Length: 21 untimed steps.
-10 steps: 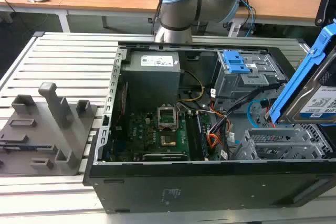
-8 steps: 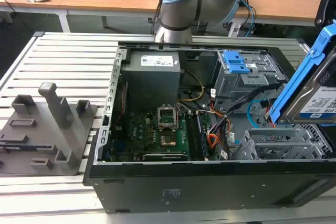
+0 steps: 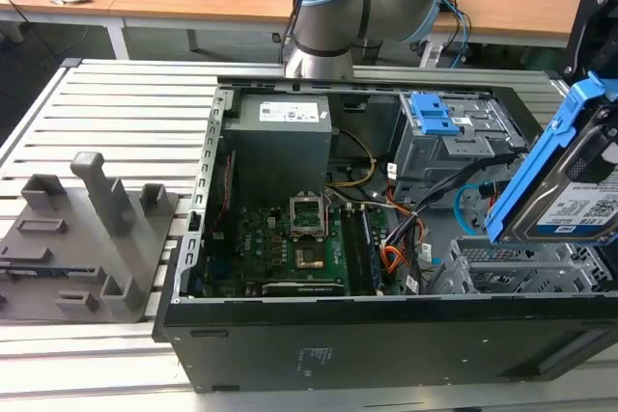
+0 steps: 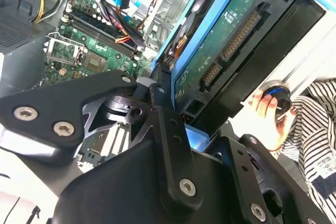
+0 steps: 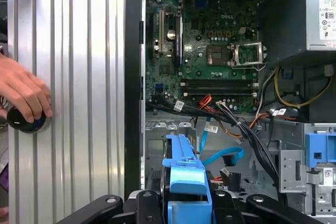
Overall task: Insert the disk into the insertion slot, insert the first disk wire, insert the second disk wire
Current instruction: 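Insert the disk into the insertion slot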
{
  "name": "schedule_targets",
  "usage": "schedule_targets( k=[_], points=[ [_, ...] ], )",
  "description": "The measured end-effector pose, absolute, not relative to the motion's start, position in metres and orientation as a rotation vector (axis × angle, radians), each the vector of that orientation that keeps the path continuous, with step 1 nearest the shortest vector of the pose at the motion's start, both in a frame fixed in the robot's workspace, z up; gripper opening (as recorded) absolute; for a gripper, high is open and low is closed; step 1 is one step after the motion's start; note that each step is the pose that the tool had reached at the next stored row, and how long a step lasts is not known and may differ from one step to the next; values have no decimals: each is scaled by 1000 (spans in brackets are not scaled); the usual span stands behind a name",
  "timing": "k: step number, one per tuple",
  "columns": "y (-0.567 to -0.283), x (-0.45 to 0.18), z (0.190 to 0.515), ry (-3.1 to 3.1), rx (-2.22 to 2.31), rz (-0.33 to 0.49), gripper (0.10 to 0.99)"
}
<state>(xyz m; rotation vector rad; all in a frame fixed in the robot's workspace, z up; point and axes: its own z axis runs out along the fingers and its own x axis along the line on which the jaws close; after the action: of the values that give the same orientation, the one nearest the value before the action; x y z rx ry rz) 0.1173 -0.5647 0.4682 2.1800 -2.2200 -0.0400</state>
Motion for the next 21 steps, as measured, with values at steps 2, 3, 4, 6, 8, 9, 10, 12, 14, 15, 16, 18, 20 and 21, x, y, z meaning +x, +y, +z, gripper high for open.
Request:
schedule_targets(
  k=[2,3,4,6,8,9,10,12,14,15,16,18,20,21],
  points=[
    [-565,117,464,-2220,2180,-40,365],
    [-565,117,462,-2220,2180,-40,365],
    [-565,117,459,-2220,2180,-40,365],
    [-565,117,454,-2220,2180,-40,365],
    [-565,117,446,-2220,2180,-40,365],
    [-564,117,442,-2220,2180,-40,365],
    [-562,117,438,-2220,2180,-40,365],
    [-557,117,435,-2220,2180,-40,365],
    [-554,117,433,-2220,2180,-40,365],
    [-553,117,432,-2220,2180,-40,365],
    [-552,117,431,-2220,2180,-40,365],
    [-551,117,429,-2220,2180,-40,365],
    [-550,117,425,-2220,2180,-40,365],
    [-550,117,425,-2220,2180,-40,365]
  ],
)
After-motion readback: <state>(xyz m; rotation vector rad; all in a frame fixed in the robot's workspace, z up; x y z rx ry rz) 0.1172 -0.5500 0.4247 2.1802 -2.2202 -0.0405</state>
